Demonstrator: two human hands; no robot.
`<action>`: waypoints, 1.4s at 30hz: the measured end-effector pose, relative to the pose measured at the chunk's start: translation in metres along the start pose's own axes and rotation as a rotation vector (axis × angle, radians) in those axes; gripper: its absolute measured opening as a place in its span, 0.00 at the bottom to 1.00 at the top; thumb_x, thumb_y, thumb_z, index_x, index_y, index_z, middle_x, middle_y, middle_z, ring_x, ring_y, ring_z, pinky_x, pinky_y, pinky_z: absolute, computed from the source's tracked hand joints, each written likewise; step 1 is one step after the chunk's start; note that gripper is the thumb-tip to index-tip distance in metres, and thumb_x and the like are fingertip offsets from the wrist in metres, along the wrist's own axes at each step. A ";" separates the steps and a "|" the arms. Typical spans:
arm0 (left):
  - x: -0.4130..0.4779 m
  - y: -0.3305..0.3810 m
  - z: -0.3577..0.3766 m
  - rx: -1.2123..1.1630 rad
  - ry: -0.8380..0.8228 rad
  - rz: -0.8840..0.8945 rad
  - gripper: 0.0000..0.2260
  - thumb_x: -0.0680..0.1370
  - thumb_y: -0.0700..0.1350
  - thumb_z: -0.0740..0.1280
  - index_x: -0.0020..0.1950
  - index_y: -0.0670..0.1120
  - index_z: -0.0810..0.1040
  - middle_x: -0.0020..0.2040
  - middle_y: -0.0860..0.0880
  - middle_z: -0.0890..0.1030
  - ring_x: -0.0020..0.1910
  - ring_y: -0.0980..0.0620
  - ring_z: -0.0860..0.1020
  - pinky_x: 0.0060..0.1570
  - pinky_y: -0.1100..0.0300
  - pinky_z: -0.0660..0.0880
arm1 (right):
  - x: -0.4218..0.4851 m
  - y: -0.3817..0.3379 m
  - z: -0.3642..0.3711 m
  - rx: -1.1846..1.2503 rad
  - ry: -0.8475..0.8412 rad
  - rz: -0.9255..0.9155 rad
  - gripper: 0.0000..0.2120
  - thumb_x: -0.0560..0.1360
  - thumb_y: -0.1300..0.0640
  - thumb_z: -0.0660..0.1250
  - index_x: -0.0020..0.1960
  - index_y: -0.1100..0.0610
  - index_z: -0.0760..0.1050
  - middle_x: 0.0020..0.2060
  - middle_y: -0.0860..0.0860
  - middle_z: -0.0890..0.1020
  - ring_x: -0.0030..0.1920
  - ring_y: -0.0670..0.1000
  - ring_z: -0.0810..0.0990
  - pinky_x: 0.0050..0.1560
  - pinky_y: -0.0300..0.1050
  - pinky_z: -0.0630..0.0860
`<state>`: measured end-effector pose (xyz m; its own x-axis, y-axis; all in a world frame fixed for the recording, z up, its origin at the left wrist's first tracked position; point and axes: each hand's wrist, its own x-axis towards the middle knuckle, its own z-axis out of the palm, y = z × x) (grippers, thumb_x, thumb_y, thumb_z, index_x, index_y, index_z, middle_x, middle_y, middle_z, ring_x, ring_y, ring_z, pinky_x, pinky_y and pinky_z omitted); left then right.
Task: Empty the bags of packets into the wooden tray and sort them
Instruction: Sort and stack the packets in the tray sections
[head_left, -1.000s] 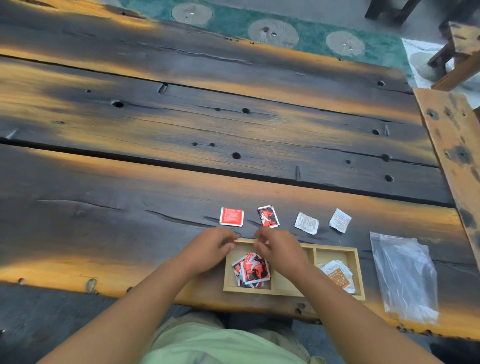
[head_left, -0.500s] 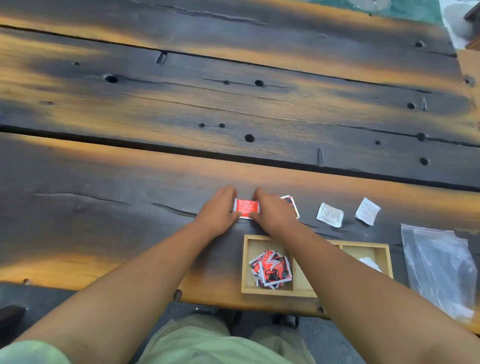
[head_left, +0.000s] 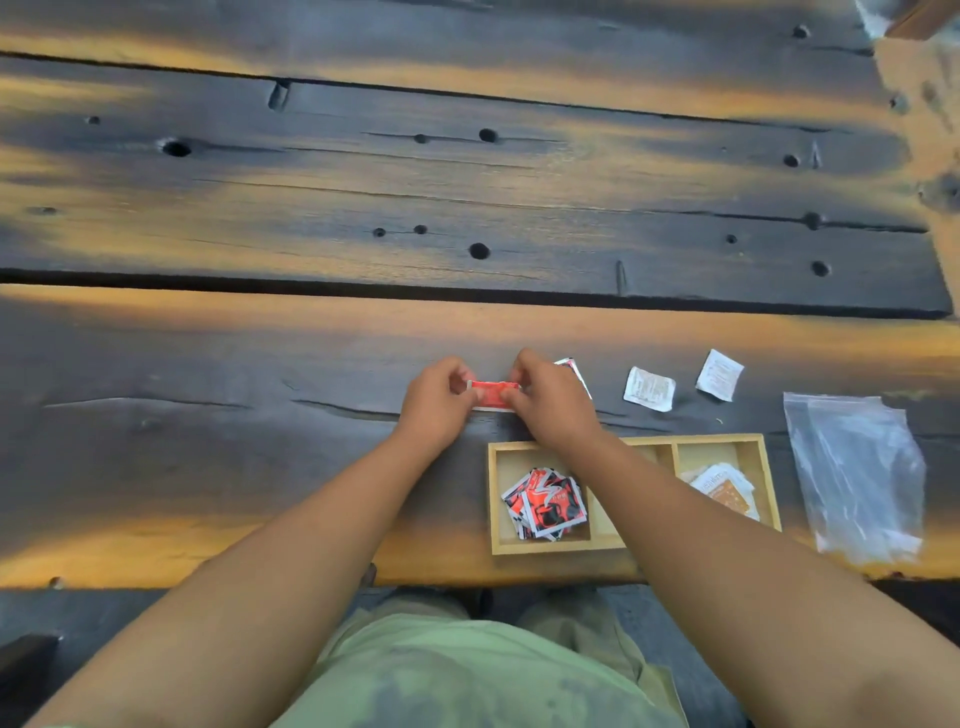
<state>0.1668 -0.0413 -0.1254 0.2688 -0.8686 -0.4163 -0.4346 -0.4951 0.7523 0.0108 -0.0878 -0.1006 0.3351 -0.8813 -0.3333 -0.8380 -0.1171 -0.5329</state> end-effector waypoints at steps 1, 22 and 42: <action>-0.003 0.002 -0.001 -0.040 -0.004 0.002 0.09 0.74 0.41 0.73 0.40 0.49 0.74 0.37 0.49 0.78 0.39 0.47 0.76 0.43 0.53 0.74 | -0.005 0.000 -0.003 0.037 0.017 0.018 0.07 0.75 0.54 0.70 0.49 0.53 0.73 0.42 0.51 0.81 0.44 0.54 0.79 0.45 0.50 0.75; -0.102 0.016 0.052 0.151 -0.129 0.114 0.06 0.75 0.38 0.70 0.45 0.48 0.75 0.41 0.50 0.79 0.39 0.53 0.75 0.37 0.60 0.71 | -0.101 0.056 -0.014 0.082 -0.142 0.036 0.06 0.75 0.55 0.70 0.46 0.48 0.72 0.35 0.46 0.78 0.38 0.50 0.78 0.41 0.50 0.75; -0.113 0.012 0.055 0.419 -0.239 0.218 0.10 0.77 0.47 0.71 0.53 0.51 0.71 0.58 0.50 0.77 0.49 0.54 0.73 0.44 0.61 0.72 | -0.132 0.070 -0.002 -0.058 -0.101 0.084 0.12 0.75 0.49 0.71 0.51 0.49 0.68 0.49 0.48 0.73 0.44 0.53 0.76 0.41 0.48 0.73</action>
<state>0.0840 0.0498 -0.0977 -0.0490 -0.9088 -0.4144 -0.7779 -0.2256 0.5866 -0.0929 0.0192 -0.0925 0.3020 -0.8391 -0.4525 -0.8875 -0.0742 -0.4548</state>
